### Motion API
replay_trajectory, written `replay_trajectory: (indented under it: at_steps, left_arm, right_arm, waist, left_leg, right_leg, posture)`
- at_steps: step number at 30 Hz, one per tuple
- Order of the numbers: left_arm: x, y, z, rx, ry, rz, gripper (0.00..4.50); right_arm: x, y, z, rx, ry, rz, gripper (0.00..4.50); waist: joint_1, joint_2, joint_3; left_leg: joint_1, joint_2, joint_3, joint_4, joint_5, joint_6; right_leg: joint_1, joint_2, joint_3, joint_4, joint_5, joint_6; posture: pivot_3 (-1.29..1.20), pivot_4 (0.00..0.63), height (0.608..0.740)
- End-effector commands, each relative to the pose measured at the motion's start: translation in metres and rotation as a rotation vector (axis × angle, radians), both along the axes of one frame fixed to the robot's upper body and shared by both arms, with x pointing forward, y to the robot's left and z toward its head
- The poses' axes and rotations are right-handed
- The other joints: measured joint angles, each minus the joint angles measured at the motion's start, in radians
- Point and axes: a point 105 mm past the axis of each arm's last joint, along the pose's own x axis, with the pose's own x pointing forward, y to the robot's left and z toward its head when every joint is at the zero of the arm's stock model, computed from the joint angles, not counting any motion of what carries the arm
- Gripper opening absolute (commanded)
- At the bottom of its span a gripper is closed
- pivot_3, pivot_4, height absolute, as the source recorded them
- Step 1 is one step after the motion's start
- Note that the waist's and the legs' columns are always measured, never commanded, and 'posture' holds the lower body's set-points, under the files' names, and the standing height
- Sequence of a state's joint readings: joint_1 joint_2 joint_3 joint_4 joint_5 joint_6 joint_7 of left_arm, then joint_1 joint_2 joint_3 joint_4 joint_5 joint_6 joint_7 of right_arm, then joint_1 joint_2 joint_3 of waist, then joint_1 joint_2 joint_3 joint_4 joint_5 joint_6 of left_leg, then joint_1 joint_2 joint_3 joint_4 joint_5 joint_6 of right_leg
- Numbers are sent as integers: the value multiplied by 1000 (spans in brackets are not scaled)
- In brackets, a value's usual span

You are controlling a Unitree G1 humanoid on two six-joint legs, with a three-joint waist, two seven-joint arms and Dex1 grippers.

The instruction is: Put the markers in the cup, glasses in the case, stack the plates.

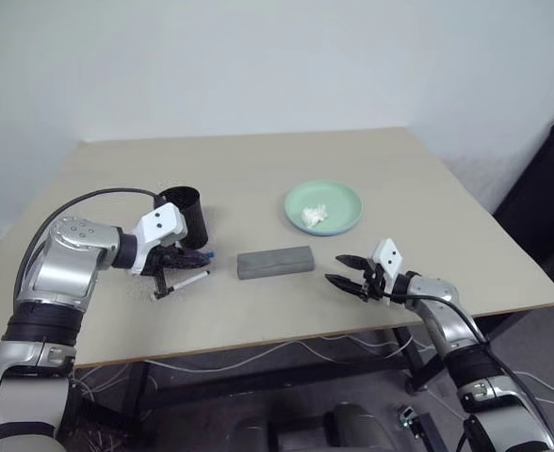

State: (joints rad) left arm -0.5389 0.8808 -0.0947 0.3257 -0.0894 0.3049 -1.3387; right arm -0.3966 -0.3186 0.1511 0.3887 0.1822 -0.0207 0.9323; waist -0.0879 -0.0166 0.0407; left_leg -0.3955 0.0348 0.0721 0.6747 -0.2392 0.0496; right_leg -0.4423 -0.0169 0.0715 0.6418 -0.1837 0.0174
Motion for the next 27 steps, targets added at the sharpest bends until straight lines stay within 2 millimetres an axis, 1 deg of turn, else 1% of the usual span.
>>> replay_trajectory:
  at_steps: [1,2,3,4,6,9,10,13,17,22,27]
  left_arm:
    - [0,20,0,120,-12,55,14]
    - [1,29,-6,173,-1,84,377]
    - [2,36,-10,212,7,106,555]
    - [2,41,-13,240,13,114,920]
    - [4,46,-15,271,14,117,1545]
    - [7,50,-17,312,18,121,2677]
    - [6,52,-19,318,28,119,2926]
    - [4,55,-23,321,59,116,2926]
    - [6,60,-26,339,74,130,2926]
    - [5,61,-38,351,111,119,2926]
    - [7,56,-49,347,153,108,2926]
  right_arm:
    - [5,5,17,3,-57,21,2655]
    - [5,5,17,3,-57,22,2655]
    - [5,6,17,4,-56,24,2655]
    - [5,6,17,5,-55,25,2655]
    - [4,8,17,7,-52,28,2655]
    - [3,8,16,7,-42,35,2655]
    - [1,9,15,6,-38,40,2655]
    - [-1,10,14,3,-31,49,2655]
    - [-1,11,12,1,-23,55,2655]
    - [-1,13,12,2,-20,58,2655]
    - [-1,14,12,5,-19,58,2655]
  waist:
    - [0,0,0]
    - [0,0,0]
    - [1,0,0]
    - [1,0,0]
    - [4,0,0]
    - [7,-1,0]
    - [9,-2,0]
    - [10,-2,0]
    - [13,-2,0]
    - [15,-2,0]
    - [17,-1,0]
  left_leg:
    - [0,0,0,0,0,0]
    - [0,0,0,0,0,0]
    - [0,0,0,0,0,0]
    - [0,0,0,0,0,-1]
    - [0,0,0,0,0,-1]
    - [-1,0,0,0,-1,-2]
    - [-1,0,0,0,-2,-3]
    - [-1,0,1,0,-2,-3]
    - [-1,0,1,0,-2,-3]
    - [-1,0,1,0,-2,-4]
    - [-1,-1,2,0,-2,-4]
  right_leg:
    - [0,0,0,0,0,0]
    - [0,0,0,0,0,0]
    - [0,0,0,0,0,0]
    - [0,0,0,0,0,0]
    - [0,-1,0,0,0,0]
    - [0,-1,-1,0,0,0]
    - [0,-1,-1,-1,0,0]
    - [0,-1,-1,-1,0,0]
    - [-1,-1,-1,-1,0,0]
    - [-1,-1,-1,-1,0,0]
    - [0,-2,-2,-1,0,0]
  posture:
    - [0,0,740]
    - [0,0,740]
    - [0,0,740]
    - [0,0,740]
    - [0,0,740]
    - [0,0,740]
    - [0,0,740]
    - [0,0,740]
    - [0,0,740]
    - [0,0,740]
    - [0,0,740]
